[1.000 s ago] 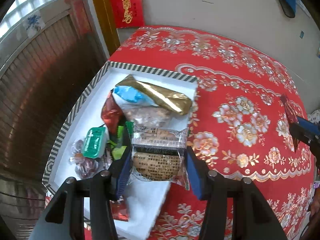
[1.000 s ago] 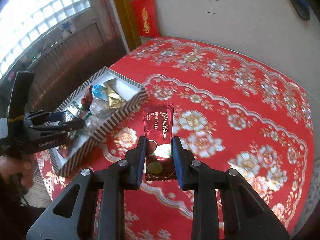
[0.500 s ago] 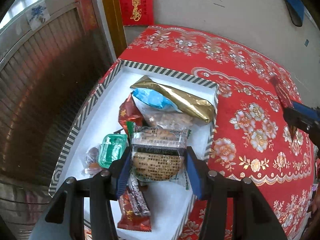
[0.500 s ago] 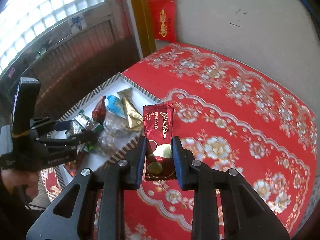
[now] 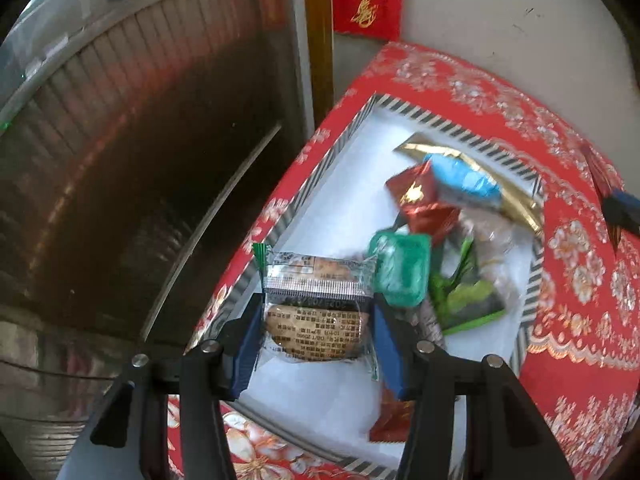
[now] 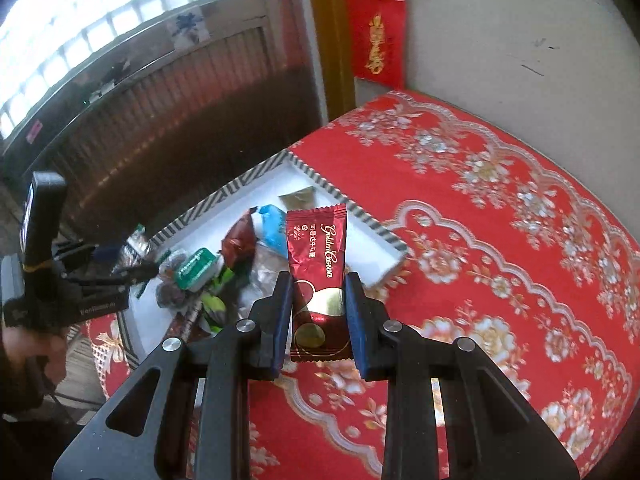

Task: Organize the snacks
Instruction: 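Lift the cookie packet and red candy and carry them over the tray, then lower the cookie packet and red candy onto the snacks in the tray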

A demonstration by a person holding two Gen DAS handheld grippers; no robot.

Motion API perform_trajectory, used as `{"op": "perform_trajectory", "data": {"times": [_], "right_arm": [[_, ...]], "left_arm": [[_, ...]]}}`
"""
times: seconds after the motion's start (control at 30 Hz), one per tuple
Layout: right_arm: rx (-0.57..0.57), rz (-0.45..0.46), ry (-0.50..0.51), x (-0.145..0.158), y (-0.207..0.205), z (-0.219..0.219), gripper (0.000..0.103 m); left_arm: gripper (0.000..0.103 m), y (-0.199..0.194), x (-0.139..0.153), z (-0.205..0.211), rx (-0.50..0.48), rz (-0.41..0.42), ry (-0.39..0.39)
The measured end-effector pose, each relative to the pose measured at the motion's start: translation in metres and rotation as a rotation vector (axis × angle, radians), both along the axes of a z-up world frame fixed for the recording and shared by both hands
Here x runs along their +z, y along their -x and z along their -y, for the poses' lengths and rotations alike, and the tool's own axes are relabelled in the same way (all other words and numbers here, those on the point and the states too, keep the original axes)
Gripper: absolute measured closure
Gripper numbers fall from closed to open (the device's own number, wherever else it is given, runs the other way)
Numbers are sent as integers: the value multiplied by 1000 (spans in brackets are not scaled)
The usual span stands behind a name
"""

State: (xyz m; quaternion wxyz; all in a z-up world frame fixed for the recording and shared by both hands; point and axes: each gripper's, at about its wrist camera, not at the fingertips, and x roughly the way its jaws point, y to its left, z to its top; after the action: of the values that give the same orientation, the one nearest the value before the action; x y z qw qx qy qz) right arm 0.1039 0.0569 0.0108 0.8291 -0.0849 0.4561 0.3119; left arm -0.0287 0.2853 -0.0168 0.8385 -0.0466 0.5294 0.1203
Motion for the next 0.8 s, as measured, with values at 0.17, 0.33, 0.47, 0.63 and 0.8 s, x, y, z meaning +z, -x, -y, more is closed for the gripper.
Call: {"op": "perform_trajectory", "data": {"times": [0.17, 0.33, 0.47, 0.63, 0.8], "right_arm": [[53, -17, 10, -7, -4, -34, 78], [107, -14, 26, -8, -1, -66, 78], [134, -14, 51, -13, 1, -83, 78], [130, -35, 58, -20, -1, -92, 78], [125, -37, 69, -23, 0, -96, 78]], "left_arm": [[49, 1, -2, 7, -27, -10, 14], [49, -4, 0, 12, -60, -7, 16], [49, -10, -1, 14, -80, -7, 22], [49, -17, -5, 14, -102, -14, 36], [49, -20, -5, 13, -116, -14, 39]]}}
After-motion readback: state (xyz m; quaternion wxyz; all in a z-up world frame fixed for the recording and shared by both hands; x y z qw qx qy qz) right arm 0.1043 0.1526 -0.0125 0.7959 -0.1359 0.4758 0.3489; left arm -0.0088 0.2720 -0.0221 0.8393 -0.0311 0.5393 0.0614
